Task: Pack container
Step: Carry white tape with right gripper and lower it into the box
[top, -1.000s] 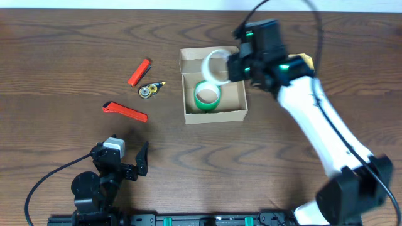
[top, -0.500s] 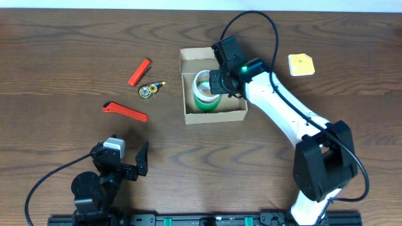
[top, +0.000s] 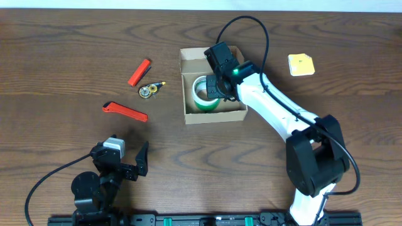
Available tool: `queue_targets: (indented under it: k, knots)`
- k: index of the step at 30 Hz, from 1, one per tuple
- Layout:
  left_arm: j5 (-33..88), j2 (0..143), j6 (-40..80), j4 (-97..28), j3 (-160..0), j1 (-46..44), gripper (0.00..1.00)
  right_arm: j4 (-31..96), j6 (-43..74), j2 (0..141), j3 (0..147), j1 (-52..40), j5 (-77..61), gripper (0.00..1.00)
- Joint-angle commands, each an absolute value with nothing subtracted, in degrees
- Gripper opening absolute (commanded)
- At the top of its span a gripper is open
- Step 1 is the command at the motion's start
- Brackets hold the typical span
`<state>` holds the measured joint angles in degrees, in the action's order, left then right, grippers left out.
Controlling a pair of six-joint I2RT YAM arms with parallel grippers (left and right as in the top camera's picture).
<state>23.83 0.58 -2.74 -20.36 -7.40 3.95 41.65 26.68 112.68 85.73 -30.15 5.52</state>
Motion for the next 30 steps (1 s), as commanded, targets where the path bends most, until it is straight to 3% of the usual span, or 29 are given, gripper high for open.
queue_targets:
  k: [1,30]
  knots:
    - [24.45,0.30,-1.91,-20.56,-6.22,3.73,0.95,41.54,28.69,113.58,85.58,-30.70,9.10,0.01]
    - [24.45,0.30,-1.91,-20.56,-6.22,3.73,0.95,41.19,28.69,113.60,85.45,-31.97,8.80,0.01]
